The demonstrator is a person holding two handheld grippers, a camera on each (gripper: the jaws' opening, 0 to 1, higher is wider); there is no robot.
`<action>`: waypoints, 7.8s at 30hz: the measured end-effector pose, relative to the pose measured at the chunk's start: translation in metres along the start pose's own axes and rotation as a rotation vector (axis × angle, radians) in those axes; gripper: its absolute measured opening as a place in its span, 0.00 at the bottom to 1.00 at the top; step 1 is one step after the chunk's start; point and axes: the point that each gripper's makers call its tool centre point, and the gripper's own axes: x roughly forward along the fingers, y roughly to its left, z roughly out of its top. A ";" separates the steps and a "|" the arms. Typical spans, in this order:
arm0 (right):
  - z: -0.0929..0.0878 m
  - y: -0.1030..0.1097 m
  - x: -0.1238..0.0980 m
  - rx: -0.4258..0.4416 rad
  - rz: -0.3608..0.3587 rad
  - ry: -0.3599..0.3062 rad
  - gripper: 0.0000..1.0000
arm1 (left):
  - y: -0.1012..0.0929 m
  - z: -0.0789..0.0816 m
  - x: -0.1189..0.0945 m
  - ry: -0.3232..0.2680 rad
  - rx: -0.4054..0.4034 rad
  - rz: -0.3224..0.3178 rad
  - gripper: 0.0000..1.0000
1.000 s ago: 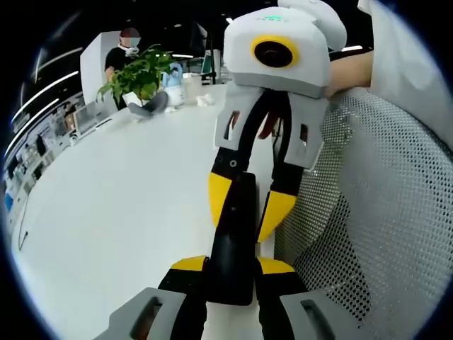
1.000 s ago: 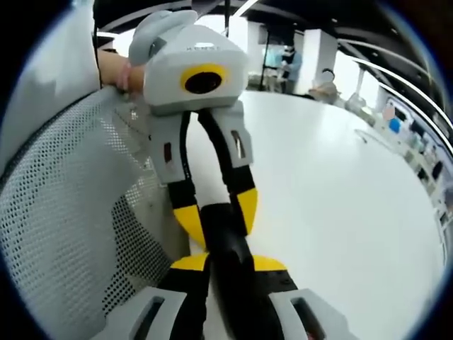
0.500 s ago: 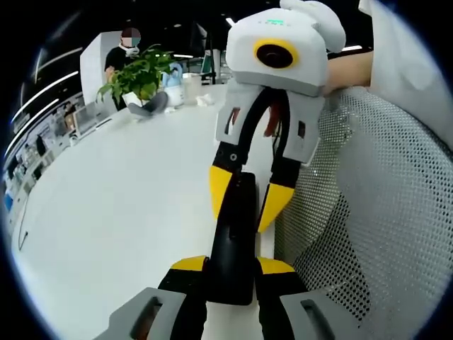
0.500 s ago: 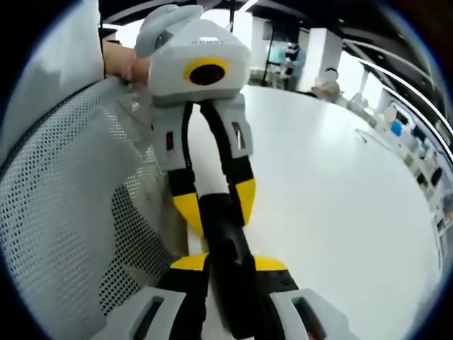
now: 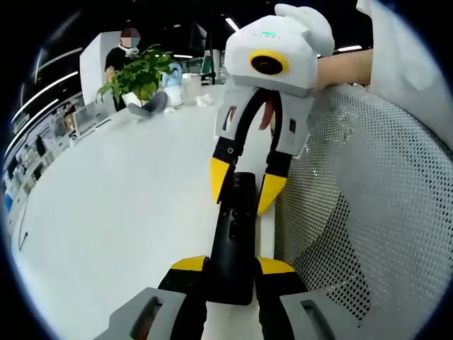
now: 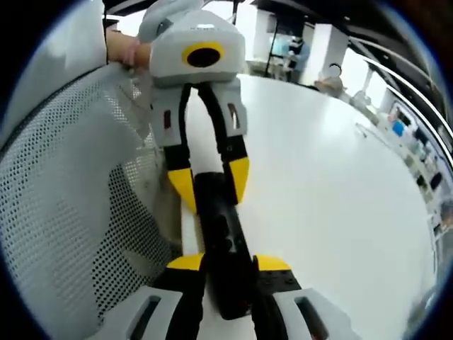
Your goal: Press the specified remote control buttons in sequence, fully releasing each button before pressing the next.
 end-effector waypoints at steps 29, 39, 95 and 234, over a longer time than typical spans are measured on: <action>0.008 -0.002 0.007 0.074 0.011 -0.055 0.23 | 0.011 0.000 -0.002 0.005 -0.034 0.036 0.28; 0.010 -0.005 0.008 0.105 -0.005 -0.056 0.22 | 0.024 0.002 -0.009 -0.037 -0.160 0.064 0.31; 0.009 -0.005 0.008 0.104 -0.005 -0.060 0.22 | 0.111 0.045 -0.076 -0.409 -0.352 0.468 0.81; 0.016 -0.056 0.019 0.112 -0.011 0.047 0.21 | 0.097 0.015 -0.197 -0.516 -0.481 0.950 1.00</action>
